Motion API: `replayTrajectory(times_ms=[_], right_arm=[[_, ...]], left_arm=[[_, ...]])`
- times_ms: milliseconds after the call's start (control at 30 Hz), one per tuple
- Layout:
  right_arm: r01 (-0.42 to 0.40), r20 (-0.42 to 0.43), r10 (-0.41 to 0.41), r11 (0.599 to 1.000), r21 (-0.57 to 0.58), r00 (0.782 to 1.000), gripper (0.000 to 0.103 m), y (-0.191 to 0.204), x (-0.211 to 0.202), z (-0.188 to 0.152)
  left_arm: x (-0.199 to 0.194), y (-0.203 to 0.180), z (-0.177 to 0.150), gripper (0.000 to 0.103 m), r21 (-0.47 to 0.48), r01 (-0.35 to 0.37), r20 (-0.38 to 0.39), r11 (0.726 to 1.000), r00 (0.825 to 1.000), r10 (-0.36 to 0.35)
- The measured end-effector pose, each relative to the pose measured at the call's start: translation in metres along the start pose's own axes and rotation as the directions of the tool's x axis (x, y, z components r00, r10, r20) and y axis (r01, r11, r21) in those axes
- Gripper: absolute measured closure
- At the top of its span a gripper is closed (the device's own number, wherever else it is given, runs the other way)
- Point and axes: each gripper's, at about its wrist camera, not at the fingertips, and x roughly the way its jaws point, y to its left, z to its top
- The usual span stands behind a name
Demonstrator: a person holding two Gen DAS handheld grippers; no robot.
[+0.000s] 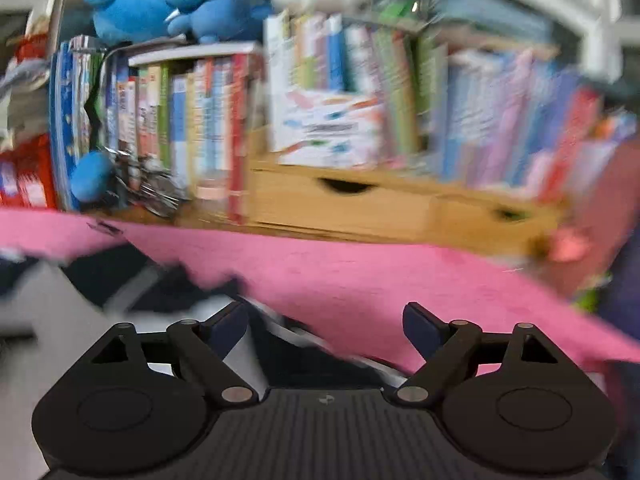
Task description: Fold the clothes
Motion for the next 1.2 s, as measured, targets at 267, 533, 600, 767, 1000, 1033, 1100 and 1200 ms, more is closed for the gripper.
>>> replayTrajectory(times_ms=[267, 533, 600, 767, 1000, 1033, 1100, 1200], right_arm=[[0.452, -0.143, -0.461, 0.887, -0.093, 0.876, 0.014, -0.120, -0.016, -0.083], [0.888, -0.036, -0.889, 0.458, -0.043, 0.457, 0.064, -0.177, -0.052, -0.065], [0.918, -0.022, -0.921, 0.390, -0.069, 0.389, 0.018, -0.184, -0.066, -0.068], [0.904, 0.023, -0.913, 0.400, -0.152, 0.407, 0.013, -0.180, -0.083, -0.083], [0.732, -0.016, -0.735, 0.673, 0.107, 0.678, 0.013, -0.155, -0.121, -0.067], [0.633, -0.010, -0.641, 0.756, 0.167, 0.767, 0.013, -0.149, -0.128, -0.065], [0.417, 0.027, -0.437, 0.874, 0.249, 0.899, 0.013, -0.132, -0.142, -0.064], [0.143, 0.113, -0.169, 0.967, 0.210, 0.979, 0.012, -0.078, -0.164, -0.067]], left_arm=[[0.003, -0.003, 0.000, 0.016, 0.009, -0.036, -0.003, 0.999, 0.999, 0.036], [0.004, -0.001, 0.000, 0.010, -0.002, -0.054, -0.010, 0.999, 0.999, 0.054], [0.004, -0.001, 0.000, 0.010, -0.001, -0.056, -0.010, 0.998, 0.998, 0.056], [0.004, -0.003, 0.000, 0.007, 0.006, -0.072, -0.011, 0.997, 0.997, 0.072], [-0.012, 0.003, -0.001, 0.008, 0.009, -0.093, -0.005, 0.996, 0.996, 0.093], [-0.019, 0.005, -0.002, 0.008, 0.006, -0.089, -0.002, 0.996, 0.996, 0.089], [-0.044, 0.012, -0.005, 0.008, -0.021, -0.034, 0.020, 0.999, 0.999, 0.034], [-0.088, 0.009, -0.018, 0.008, -0.013, 0.046, 0.060, 0.999, 0.997, -0.045]])
